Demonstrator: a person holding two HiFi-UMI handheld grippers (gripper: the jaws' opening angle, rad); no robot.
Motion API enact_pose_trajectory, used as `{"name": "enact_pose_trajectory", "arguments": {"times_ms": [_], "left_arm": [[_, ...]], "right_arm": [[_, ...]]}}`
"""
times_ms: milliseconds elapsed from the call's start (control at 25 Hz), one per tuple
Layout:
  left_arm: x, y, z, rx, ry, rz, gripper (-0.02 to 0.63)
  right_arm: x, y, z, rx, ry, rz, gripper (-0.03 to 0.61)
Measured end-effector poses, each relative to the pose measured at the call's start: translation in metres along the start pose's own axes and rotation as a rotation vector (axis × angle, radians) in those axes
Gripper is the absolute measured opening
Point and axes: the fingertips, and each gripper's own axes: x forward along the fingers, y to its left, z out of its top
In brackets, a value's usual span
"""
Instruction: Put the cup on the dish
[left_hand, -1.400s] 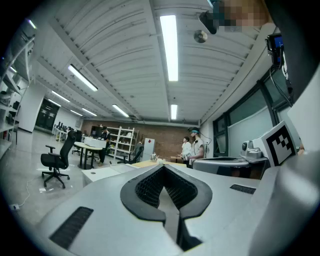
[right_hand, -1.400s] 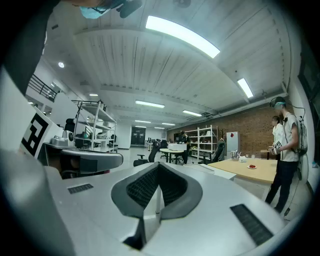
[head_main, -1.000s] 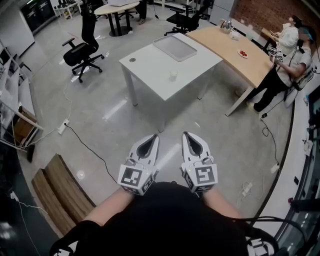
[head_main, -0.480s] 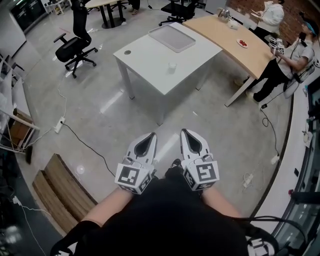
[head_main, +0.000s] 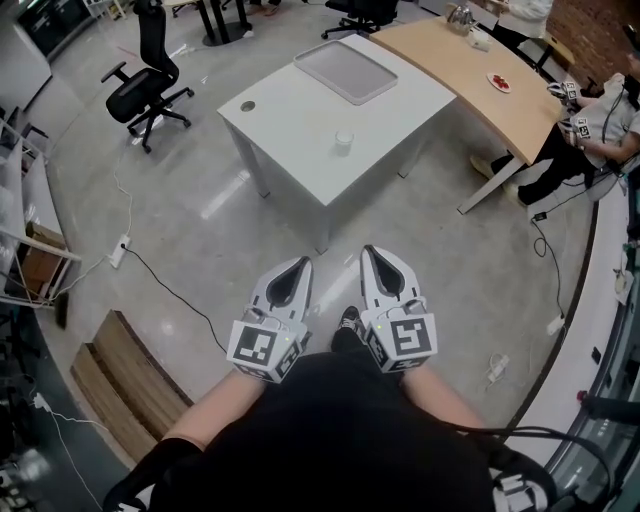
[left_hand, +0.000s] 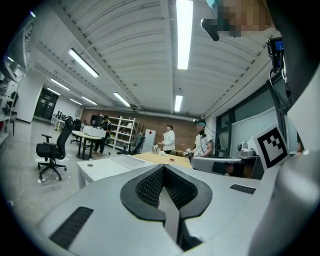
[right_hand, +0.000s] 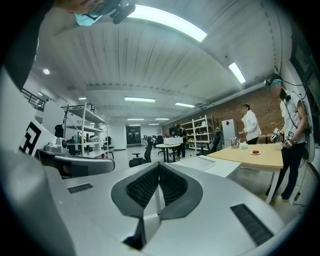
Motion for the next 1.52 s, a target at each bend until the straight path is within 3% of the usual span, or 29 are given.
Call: {"name": "enact_pose_trajectory", "arguments": {"times_ms": [520, 880, 1320, 1520], "left_arm": [[0.121, 0.017, 0.016, -0.004, 0.01, 0.045, 0.008], [0.176, 0.0, 0.011, 0.009, 0.007, 0.102, 0.008], [0.175, 0.023, 0.001, -0.01, 0.037, 0.149, 0.008], [0.195, 0.034, -0.001, -0.02, 0.033, 0.136, 0.008]], "right_arm": [[0.082, -0.092, 0.01, 0.014, 0.031, 0.072, 0.014], [0.095, -0.152, 0.002, 0.017, 0.036, 0.115, 0.014], [0.115, -0.145, -0.015, 0.026, 0.084, 0.145, 0.014], [0.127, -0.157, -0.018, 0.019, 0.096, 0.115, 0.014]]}}
